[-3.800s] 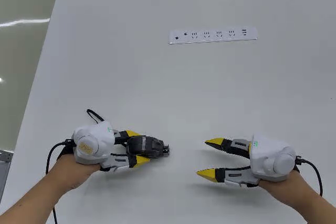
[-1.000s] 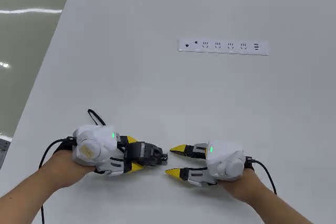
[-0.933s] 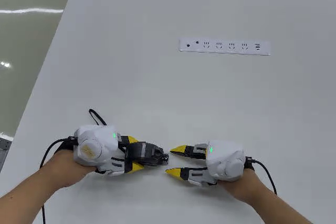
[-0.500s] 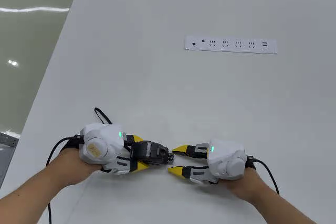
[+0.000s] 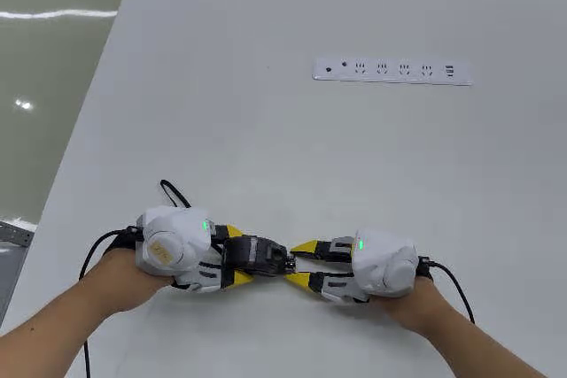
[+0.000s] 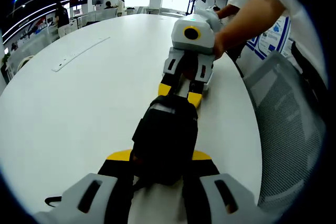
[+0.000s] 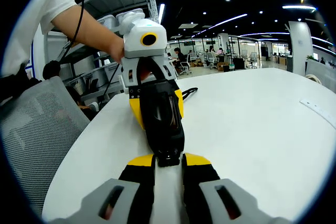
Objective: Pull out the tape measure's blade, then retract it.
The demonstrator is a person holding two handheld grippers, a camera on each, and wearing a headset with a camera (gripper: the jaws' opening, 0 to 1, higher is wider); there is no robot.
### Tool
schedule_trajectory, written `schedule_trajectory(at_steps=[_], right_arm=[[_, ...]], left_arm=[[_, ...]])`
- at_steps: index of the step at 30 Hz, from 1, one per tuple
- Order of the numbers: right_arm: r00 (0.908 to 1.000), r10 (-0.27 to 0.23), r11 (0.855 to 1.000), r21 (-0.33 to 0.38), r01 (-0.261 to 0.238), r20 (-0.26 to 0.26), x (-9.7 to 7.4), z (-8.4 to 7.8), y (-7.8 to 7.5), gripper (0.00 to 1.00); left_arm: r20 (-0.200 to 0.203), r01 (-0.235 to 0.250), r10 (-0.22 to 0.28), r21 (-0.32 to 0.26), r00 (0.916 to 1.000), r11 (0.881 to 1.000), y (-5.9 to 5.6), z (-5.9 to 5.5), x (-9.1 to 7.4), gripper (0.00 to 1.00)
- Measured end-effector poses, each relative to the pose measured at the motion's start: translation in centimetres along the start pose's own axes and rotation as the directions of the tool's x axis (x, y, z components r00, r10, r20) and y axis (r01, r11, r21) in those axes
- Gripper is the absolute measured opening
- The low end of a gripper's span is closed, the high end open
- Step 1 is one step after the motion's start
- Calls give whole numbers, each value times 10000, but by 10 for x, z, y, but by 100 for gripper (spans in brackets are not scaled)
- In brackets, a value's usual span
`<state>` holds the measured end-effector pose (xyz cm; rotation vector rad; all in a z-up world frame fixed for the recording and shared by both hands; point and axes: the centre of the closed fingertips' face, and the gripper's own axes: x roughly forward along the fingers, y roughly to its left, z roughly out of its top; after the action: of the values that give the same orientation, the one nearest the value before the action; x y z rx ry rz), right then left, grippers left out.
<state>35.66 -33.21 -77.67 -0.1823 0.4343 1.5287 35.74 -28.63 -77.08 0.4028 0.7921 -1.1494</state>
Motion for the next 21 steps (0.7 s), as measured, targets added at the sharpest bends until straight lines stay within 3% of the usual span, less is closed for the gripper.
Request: schedule_trajectory(at_steps=[21], right_arm=[[9999, 94, 9998, -156, -94, 35, 0, -3, 4, 13]], left_arm=[[-16, 68, -68, 207, 10000, 9998, -1, -1, 0, 32]])
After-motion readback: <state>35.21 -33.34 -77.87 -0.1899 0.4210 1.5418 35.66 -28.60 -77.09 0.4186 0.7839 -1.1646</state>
